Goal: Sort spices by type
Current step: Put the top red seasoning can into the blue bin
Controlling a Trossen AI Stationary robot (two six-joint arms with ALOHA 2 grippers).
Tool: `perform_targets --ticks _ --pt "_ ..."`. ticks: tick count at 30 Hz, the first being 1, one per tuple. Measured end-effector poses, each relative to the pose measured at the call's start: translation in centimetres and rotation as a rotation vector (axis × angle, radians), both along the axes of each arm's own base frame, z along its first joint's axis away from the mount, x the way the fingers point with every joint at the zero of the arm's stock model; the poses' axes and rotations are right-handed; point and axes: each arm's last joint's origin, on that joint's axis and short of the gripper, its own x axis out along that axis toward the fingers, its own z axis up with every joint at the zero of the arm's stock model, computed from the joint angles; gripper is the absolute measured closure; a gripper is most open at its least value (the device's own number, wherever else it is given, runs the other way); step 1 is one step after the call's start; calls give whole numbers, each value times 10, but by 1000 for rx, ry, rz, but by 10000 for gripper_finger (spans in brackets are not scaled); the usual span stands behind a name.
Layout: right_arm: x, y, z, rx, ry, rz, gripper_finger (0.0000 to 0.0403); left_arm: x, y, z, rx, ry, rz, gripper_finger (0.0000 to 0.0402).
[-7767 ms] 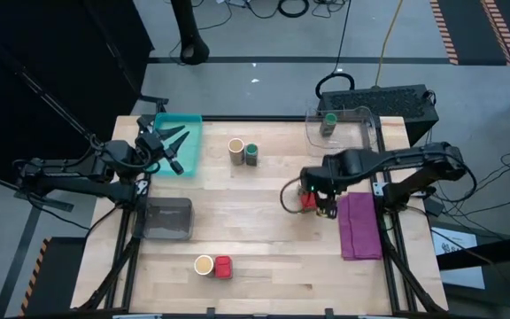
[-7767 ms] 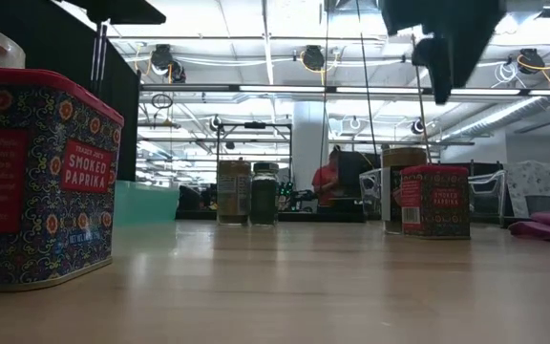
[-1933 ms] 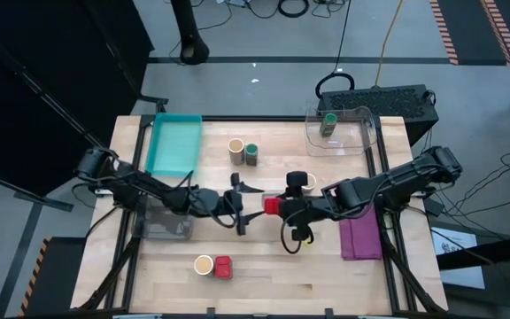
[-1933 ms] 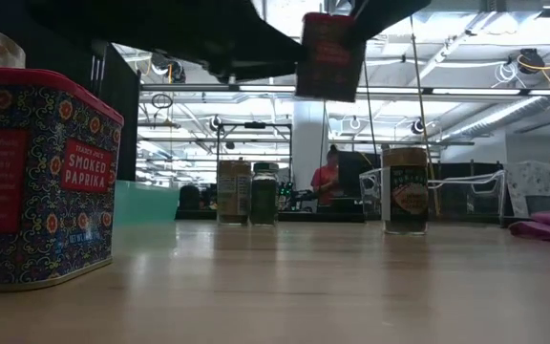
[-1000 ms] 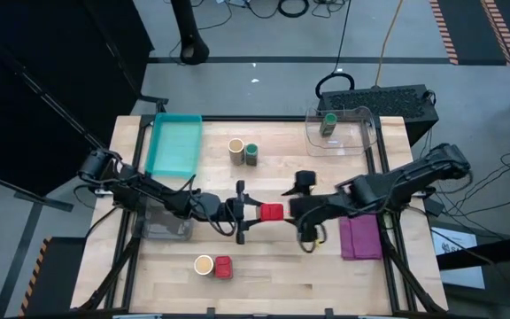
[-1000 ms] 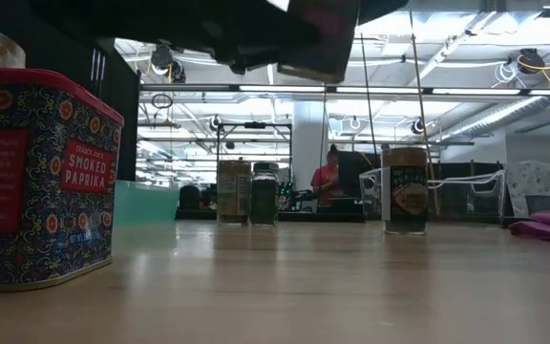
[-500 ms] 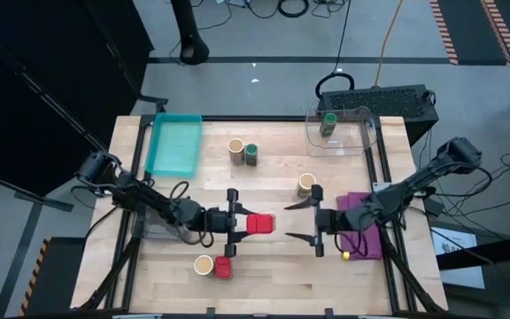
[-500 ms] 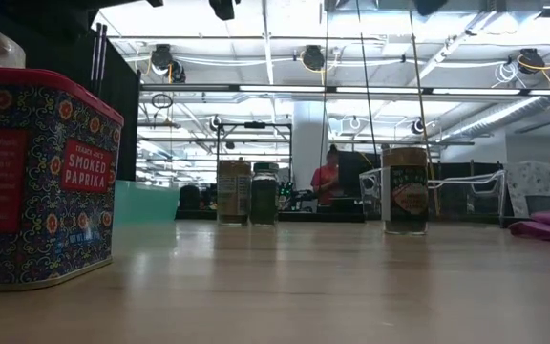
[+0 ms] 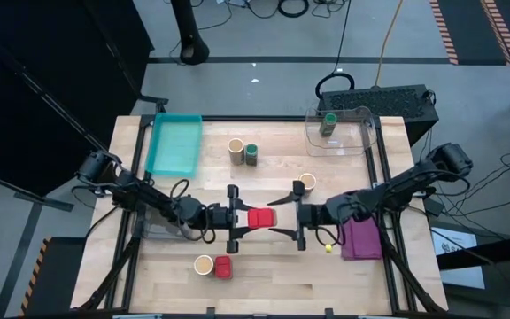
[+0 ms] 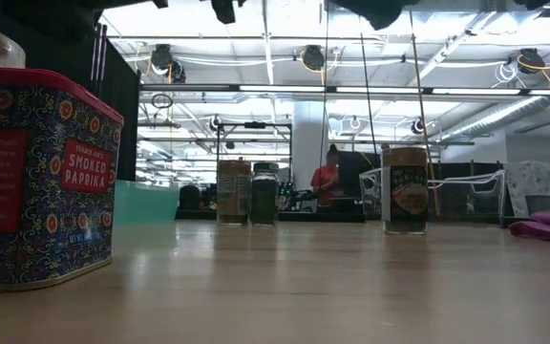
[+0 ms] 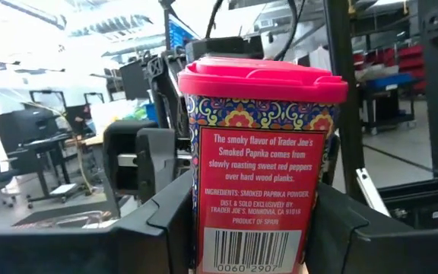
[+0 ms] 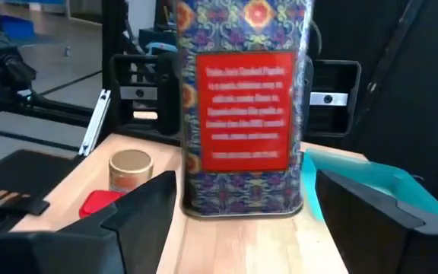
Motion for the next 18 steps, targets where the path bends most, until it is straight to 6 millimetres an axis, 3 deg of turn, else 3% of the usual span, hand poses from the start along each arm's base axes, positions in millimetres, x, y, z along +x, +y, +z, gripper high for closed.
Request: perform_targets --ticks 4,8,10,14,18 --pt "2 -7 -1 -8 17 16 127 1 1 -1 3 14 11 224" --pt "4 -11 -1 -18 17 33 192 1 1 -3 1 28 33 223" --pt "4 -11 -2 -30 27 33 221 1 2 -3 -3 33 41 200" --pt "2 -13 -4 -43 63 23 221 -1 0 -4 -73 59 129 127" --pt "-8 -15 -2 -38 140 30 221 -6 -4 -6 -16 169 183 73"
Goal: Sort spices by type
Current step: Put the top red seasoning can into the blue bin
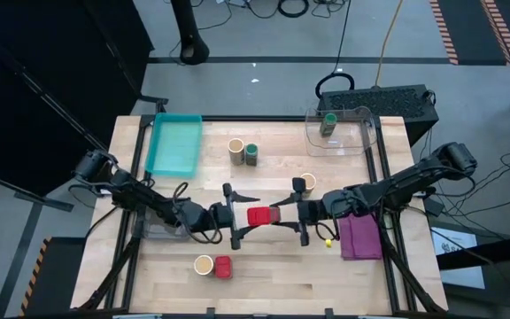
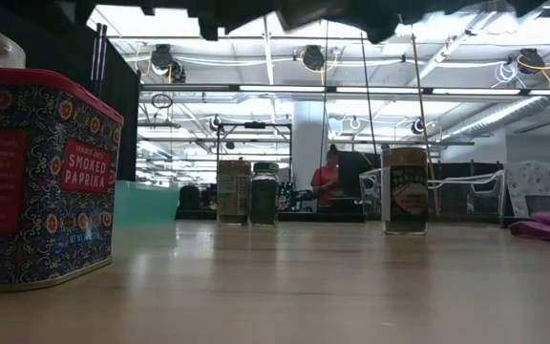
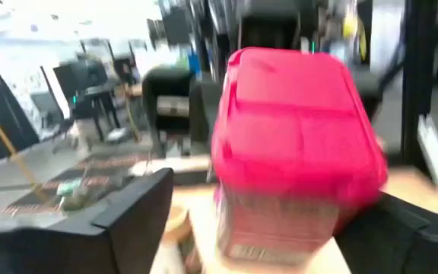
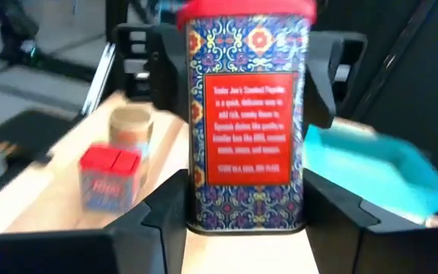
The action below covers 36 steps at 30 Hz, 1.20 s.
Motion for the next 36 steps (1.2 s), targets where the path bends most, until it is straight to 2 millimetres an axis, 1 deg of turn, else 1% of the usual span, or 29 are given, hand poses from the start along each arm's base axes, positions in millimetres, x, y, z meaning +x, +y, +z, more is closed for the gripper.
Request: perform_targets --ticks 3,6,9,10,11,12,13,16,18,20,23,26,28,30,32,36 --pt "-9 -3 -1 33 90 -14 221 -6 -3 6 24 31 -10 52" --pt "-15 -5 -7 39 189 -30 221 -10 -2 14 19 18 -15 48" --pt "-16 -6 -10 42 210 -39 221 -9 2 16 20 12 -52 47" --pt "-15 -7 -9 46 201 -44 240 -8 3 16 22 14 -64 47" --pt "-15 -8 -8 46 198 -46 294 -8 5 16 15 13 -74 47" --pt "-15 -9 -8 48 199 -50 331 -7 6 16 2 14 -78 47" --pt "-15 -9 -8 48 199 -52 350 -6 8 15 -6 24 -78 46" --pt "-14 -9 -8 43 198 -56 391 -5 11 9 -42 72 -71 46" --pt "-15 -9 -9 40 206 -56 402 -5 11 7 -57 86 -71 46" --pt "-16 -10 -12 89 246 -76 398 -6 7 5 -78 104 -83 46" --pt "-23 -10 -23 124 374 -109 398 -9 0 5 -94 108 -108 46" --pt "-25 -8 -37 52 483 -98 401 -12 -8 5 -93 109 -133 46" --pt "-25 -6 -44 14 520 -85 398 -13 -11 5 -93 109 -135 46" --pt "-21 -7 -47 0 516 -85 384 -14 -12 5 -93 107 -117 46" --pt "-17 -9 -52 -11 531 -84 362 -14 -12 5 -93 106 -89 46" --pt "-12 -14 -60 32 578 -44 302 -14 -11 4 -89 116 -70 45"
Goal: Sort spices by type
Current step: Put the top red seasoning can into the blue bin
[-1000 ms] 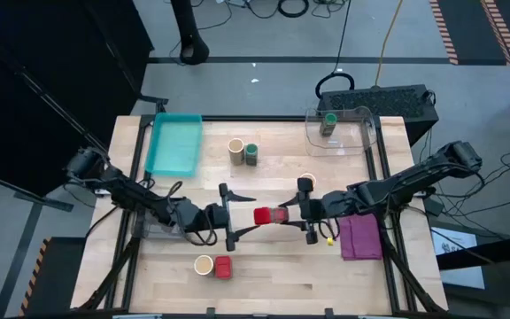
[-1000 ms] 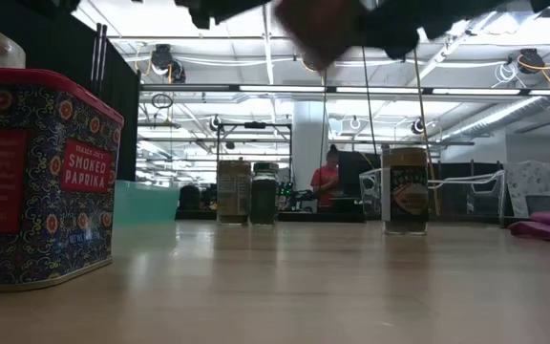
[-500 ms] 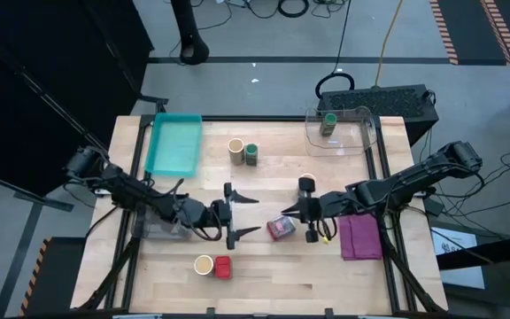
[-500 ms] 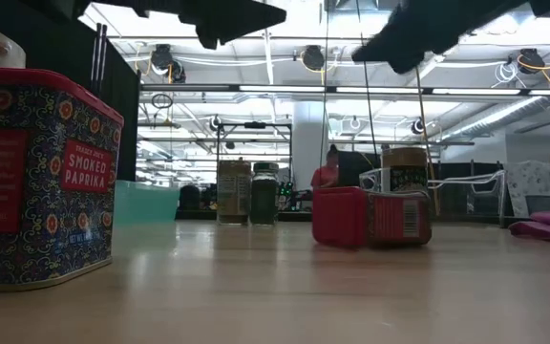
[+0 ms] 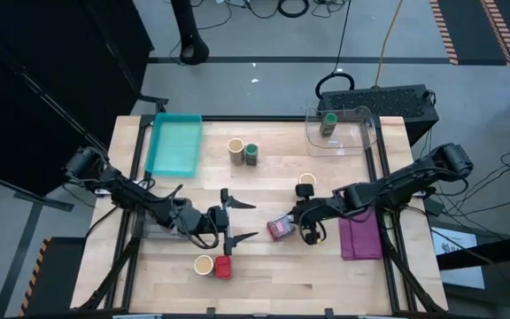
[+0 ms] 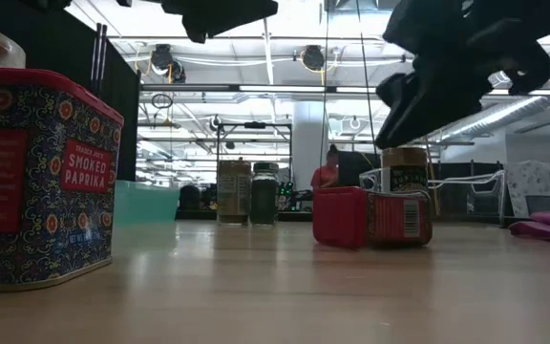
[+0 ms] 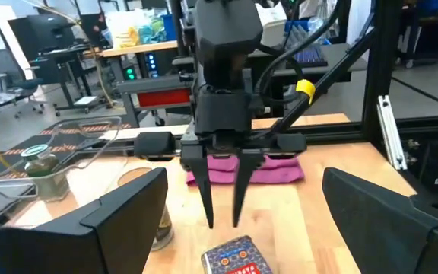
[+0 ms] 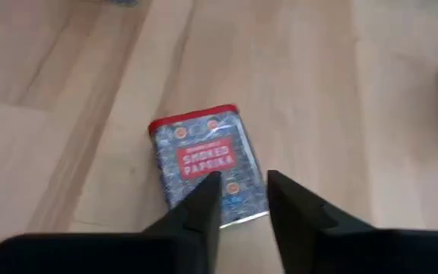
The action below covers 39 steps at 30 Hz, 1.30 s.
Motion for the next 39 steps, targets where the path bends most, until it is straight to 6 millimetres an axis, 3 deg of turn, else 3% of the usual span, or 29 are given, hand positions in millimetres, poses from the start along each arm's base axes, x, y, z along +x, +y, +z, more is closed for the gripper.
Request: perform_targets --ticks 5,9,21,26,31,38,39 --pt "8 -5 -9 -29 41 -8 224 0 1 -1 5 10 2 45" --pt "11 -5 -21 -42 109 -16 207 0 1 -3 14 31 3 45" --pt "0 25 -21 193 190 -15 289 -1 0 -8 -43 69 -1 45" --pt "-12 31 -13 163 265 -92 336 -3 -1 -21 -152 201 -44 56" --pt "-18 27 -16 58 290 -203 395 -4 0 -32 -190 286 -15 138" --pt "-11 24 -30 -29 222 -263 401 -2 -2 -39 -191 310 -44 367" --pt "-10 24 -32 -32 213 -262 401 -1 -2 -41 -197 316 -41 383"
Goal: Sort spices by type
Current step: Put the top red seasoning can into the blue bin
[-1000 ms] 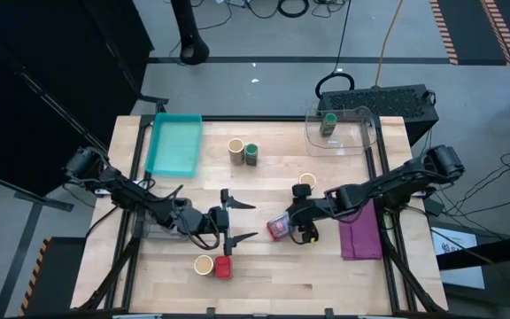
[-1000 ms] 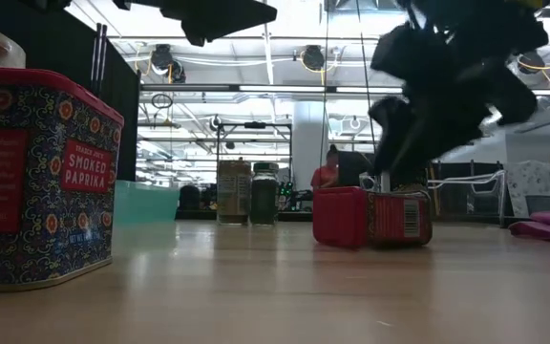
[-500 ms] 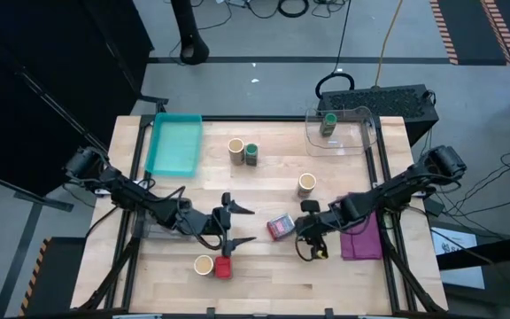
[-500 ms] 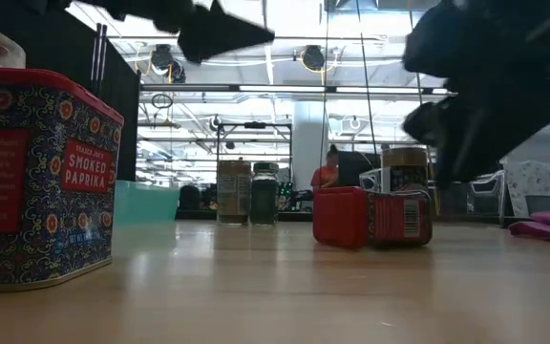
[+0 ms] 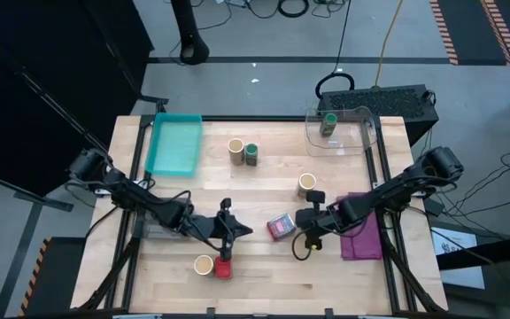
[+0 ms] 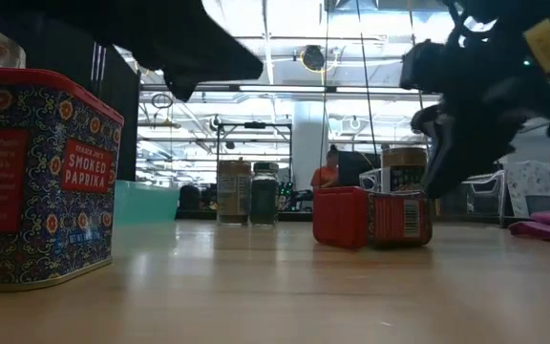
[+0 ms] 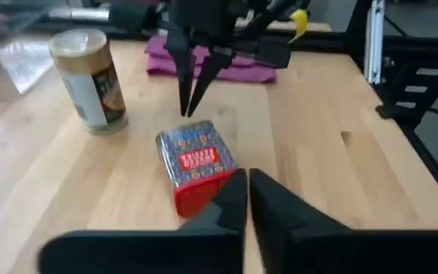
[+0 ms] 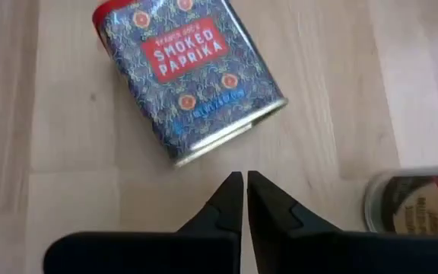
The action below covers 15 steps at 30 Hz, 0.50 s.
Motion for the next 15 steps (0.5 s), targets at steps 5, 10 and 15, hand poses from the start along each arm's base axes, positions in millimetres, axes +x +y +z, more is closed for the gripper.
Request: perform_targets --ticks 5,10,15 --pt "4 2 -5 7 -32 5 402 4 -2 -15 -34 37 21 396" --pt "6 12 -2 77 -79 53 402 12 1 -26 -59 60 59 397" --pt "7 26 2 141 -127 108 402 21 2 -32 -51 74 72 398"
